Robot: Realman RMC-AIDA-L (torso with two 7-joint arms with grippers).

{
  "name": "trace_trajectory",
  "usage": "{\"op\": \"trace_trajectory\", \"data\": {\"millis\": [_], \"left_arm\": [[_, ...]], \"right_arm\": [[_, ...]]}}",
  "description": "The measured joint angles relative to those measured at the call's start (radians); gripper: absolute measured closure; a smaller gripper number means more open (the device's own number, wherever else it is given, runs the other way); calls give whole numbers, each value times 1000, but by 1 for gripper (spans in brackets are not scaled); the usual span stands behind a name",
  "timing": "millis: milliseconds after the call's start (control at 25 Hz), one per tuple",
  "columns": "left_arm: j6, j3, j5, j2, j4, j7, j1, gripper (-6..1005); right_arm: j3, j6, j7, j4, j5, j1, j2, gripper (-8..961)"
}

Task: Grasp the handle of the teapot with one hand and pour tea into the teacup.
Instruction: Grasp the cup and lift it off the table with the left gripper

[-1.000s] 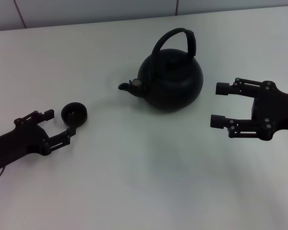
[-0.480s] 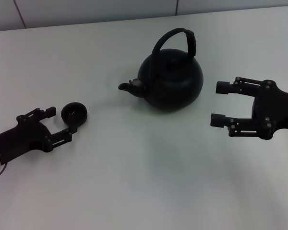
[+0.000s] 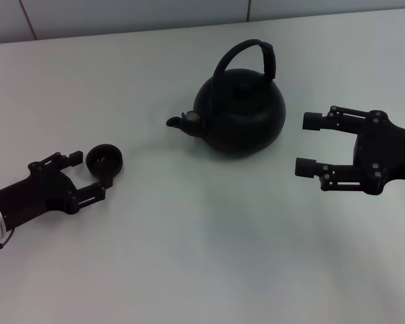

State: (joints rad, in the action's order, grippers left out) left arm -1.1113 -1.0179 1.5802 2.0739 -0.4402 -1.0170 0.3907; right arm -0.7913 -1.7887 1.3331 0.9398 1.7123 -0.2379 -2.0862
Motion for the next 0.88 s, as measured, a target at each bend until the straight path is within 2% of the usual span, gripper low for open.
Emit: {"op": "trace_trajectory", "data": {"millis": [880], "left_arm": [[34,-21,0,0,9,3,22,198]], "right_arm": [[-4,27,0,-23,0,-12,1,146]]}}
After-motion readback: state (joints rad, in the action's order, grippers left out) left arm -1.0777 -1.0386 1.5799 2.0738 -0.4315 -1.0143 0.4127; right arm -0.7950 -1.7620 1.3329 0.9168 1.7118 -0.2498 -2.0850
